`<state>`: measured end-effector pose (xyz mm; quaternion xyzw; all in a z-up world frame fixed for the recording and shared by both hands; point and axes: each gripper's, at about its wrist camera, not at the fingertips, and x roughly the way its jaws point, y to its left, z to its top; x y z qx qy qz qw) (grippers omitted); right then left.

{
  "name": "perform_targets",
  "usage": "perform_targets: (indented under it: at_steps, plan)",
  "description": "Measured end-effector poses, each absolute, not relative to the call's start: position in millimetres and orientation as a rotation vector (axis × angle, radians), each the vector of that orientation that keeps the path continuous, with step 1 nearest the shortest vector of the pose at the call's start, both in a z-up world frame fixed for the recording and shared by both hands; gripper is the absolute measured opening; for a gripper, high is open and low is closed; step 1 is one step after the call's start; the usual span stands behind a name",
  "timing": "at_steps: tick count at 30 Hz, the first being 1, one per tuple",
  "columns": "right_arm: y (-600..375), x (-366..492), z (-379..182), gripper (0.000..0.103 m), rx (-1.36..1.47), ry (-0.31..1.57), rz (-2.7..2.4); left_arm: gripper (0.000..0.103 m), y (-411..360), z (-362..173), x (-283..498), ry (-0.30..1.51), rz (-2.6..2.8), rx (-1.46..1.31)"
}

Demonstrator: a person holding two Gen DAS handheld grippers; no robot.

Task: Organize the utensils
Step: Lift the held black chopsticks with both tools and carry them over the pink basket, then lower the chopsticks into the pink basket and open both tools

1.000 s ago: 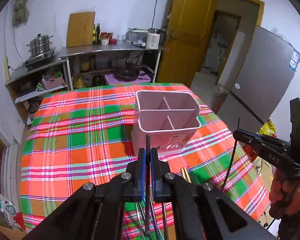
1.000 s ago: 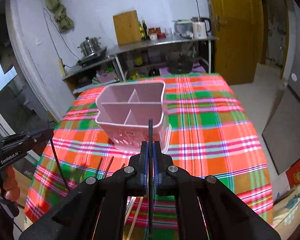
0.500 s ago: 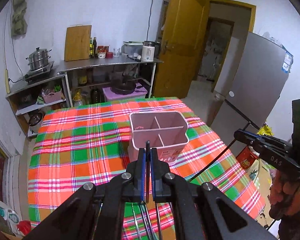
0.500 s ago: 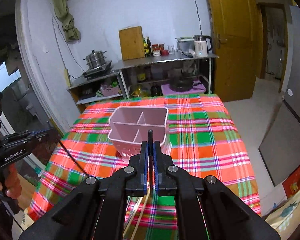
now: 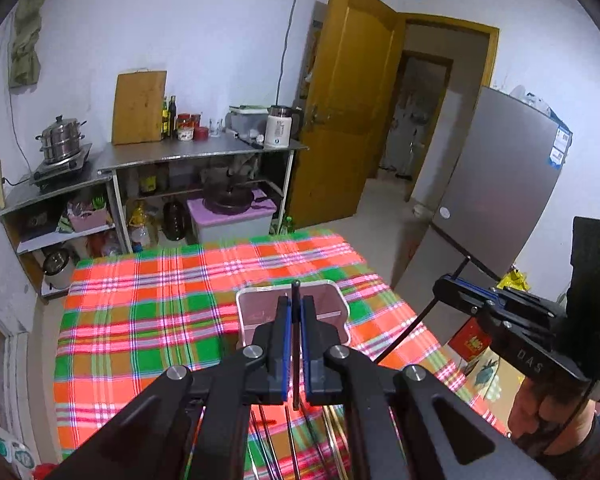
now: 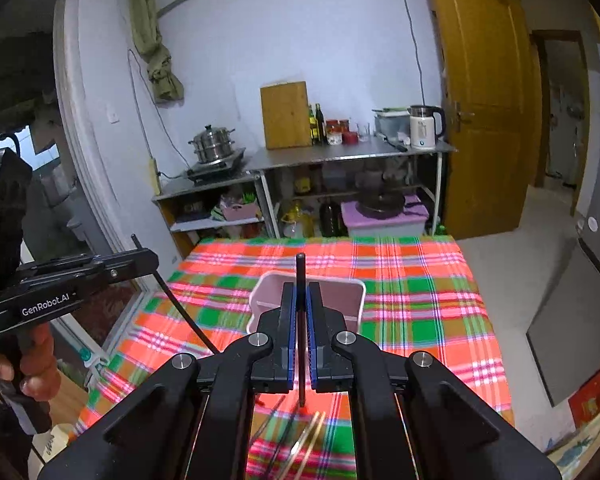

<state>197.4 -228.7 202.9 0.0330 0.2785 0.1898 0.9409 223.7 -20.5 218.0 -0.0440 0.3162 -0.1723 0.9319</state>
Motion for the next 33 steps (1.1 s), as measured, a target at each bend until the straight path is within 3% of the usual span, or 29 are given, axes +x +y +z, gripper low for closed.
perform_targets:
  at_steps: [15, 23, 33]
  plan:
    - [-218, 236, 230, 0.004, 0.117, 0.484, 0.395, 0.004, -8, 244, 275, 0.612, -0.322, -0.139]
    - [-206, 260, 214, 0.004, 0.136, 0.509, 0.405, 0.004, -2, 217, 302, 0.639, -0.316, -0.159]
    - [-198, 290, 154, 0.004, 0.149, 0.631, 0.402, 0.004, -2, 151, 334, 0.754, -0.314, -0.195]
